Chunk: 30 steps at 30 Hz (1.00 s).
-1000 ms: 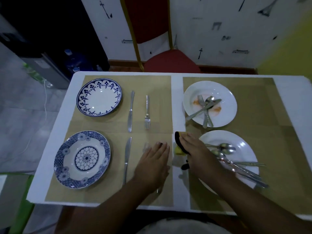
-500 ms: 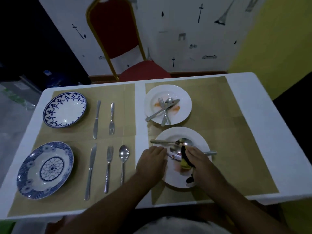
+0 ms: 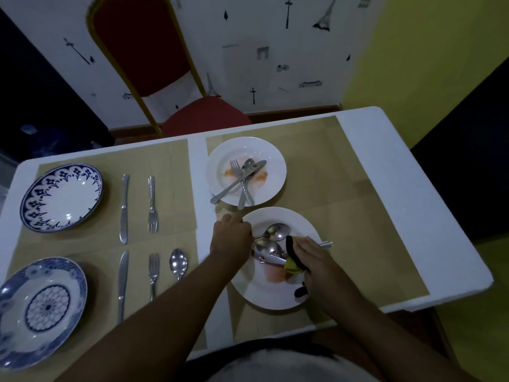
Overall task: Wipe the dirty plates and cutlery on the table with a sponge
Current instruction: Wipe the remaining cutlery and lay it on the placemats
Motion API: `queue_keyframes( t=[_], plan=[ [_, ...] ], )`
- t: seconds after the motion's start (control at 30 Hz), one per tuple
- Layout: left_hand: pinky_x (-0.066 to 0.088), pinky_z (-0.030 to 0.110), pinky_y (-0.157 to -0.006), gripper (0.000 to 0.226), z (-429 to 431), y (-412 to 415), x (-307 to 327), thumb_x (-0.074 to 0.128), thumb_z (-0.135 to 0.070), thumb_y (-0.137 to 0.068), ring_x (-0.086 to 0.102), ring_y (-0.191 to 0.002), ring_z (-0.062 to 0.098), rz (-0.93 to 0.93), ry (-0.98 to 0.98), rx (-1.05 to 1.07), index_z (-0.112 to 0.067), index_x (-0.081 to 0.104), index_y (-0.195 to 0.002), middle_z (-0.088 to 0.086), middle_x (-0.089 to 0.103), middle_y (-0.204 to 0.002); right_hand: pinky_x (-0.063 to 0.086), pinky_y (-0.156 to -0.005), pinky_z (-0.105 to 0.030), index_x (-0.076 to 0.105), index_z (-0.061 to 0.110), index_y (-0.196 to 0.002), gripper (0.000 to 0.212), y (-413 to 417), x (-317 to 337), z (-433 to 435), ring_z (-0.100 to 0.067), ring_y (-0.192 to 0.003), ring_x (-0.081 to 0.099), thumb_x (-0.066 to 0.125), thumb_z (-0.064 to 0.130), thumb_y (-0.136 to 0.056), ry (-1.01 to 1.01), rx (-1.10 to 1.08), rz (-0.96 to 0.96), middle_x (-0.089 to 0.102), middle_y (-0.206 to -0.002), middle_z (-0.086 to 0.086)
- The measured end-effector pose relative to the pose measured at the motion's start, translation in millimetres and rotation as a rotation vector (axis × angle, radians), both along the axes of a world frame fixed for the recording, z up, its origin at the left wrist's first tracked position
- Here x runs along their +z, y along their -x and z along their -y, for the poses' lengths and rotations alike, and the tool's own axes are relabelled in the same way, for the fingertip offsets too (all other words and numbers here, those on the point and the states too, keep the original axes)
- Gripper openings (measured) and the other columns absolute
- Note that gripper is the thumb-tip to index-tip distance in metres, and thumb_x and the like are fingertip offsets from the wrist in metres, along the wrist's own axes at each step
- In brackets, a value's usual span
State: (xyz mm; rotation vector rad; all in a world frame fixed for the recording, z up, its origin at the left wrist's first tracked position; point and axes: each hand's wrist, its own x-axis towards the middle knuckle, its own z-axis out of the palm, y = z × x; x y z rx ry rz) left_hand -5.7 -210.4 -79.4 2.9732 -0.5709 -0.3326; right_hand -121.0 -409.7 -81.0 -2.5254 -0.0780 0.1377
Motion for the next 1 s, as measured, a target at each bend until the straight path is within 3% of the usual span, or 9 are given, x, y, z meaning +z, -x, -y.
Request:
queue_keyframes(
  t=[0.2,0.3,0.43,0.5,0.6,0.67,0.73,0.83,1.0],
  plan=[
    [0.051,0.031,-0.080,0.019,-11.2,8.6,15.0,0.056,-0.027,-0.098,0.062,-0.091,0.020,-0.383,0.260,0.250,-0.011,0.065,-0.104,0.008,0.069,-0.104,0.016,-0.116,-0.025,0.035,0.016,-0.143,0.067,-6.3,15.6,-2.4,-0.006,-0.141,0.014,0.043,-0.009,-0.081,-0.070,-0.023,-0.002,0.028,-0.150,0.005],
    [0.058,0.036,-0.083,0.011,-18.9,19.7,27.7,0.058,-0.023,-0.098,0.067,-0.091,0.020,-0.597,0.434,0.384,-0.014,0.063,-0.100,0.007,0.072,-0.099,0.019,-0.116,-0.029,0.032,0.018,-0.144,0.068,-8.5,26.5,-7.6,-0.003,-0.142,0.012,0.043,-0.007,-0.082,-0.087,0.014,0.019,0.026,-0.152,0.006],
    [0.056,0.024,-0.059,0.012,-17.5,42.5,50.7,0.057,-0.012,-0.100,0.069,-0.070,0.017,-0.861,0.790,0.599,-0.011,0.067,-0.107,0.016,0.073,-0.092,0.012,-0.116,-0.026,0.031,0.013,-0.144,0.065,-9.3,37.8,-22.5,-0.009,-0.142,0.014,0.043,-0.002,-0.083,-0.118,0.157,0.045,0.026,-0.152,0.000],
    [0.050,0.023,-0.054,0.011,-15.6,54.1,53.6,0.058,-0.012,-0.100,0.064,-0.064,0.015,-0.875,0.848,0.608,-0.012,0.069,-0.103,0.014,0.072,-0.086,0.012,-0.116,-0.029,0.033,0.008,-0.142,0.070,-9.5,31.8,-25.6,-0.017,-0.141,0.020,0.058,0.010,-0.077,-0.059,0.306,0.072,0.031,-0.150,-0.007],
    [0.046,0.024,-0.053,0.015,-16.3,67.2,53.6,0.057,-0.011,-0.100,0.058,-0.058,0.012,-0.848,0.886,0.642,-0.011,0.072,-0.094,0.009,0.072,-0.079,0.010,-0.113,-0.038,0.038,0.003,-0.139,0.100,-10.6,10.5,-18.6,-0.024,-0.138,0.024,0.085,0.022,-0.053,0.118,0.429,0.076,0.034,-0.148,-0.012],
    [0.045,0.023,-0.052,0.018,-16.5,73.1,54.7,0.057,-0.011,-0.100,0.056,-0.056,0.011,-0.849,0.896,0.670,-0.009,0.072,-0.090,0.008,0.072,-0.077,0.012,-0.111,-0.042,0.043,0.003,-0.136,0.105,-12.6,7.2,-13.8,-0.022,-0.135,0.026,0.087,0.020,-0.042,0.153,0.414,0.072,0.040,-0.145,-0.012],
    [0.045,0.022,-0.050,0.019,-15.1,76.8,55.7,0.057,-0.012,-0.100,0.055,-0.056,0.012,-0.849,0.892,0.680,-0.009,0.072,-0.089,0.008,0.072,-0.076,0.022,-0.108,-0.045,0.052,0.002,-0.129,0.098,-10.0,8.9,-17.8,-0.025,-0.130,0.040,0.085,0.020,-0.038,0.175,0.418,0.092,0.050,-0.137,-0.014],
    [0.045,0.022,-0.050,0.018,-14.7,81.1,55.8,0.058,-0.015,-0.100,0.056,-0.056,0.011,-0.846,0.853,0.665,-0.007,0.072,-0.092,0.008,0.072,-0.077,0.038,-0.100,-0.049,0.058,0.003,-0.122,0.078,1.6,5.3,-30.4,-0.029,-0.120,0.053,0.078,0.021,-0.050,0.183,0.461,0.164,0.058,-0.128,-0.013],
    [0.043,0.022,-0.051,0.019,-16.1,89.6,57.3,0.054,-0.007,-0.100,0.055,-0.054,0.012,-0.828,0.895,0.710,-0.005,0.070,-0.091,0.009,0.072,-0.076,0.022,-0.111,-0.038,0.054,0.005,-0.128,0.088,-5.7,5.1,-13.1,-0.028,-0.127,0.046,0.078,0.014,-0.044,0.219,0.436,0.140,0.052,-0.136,-0.012]
  ],
)
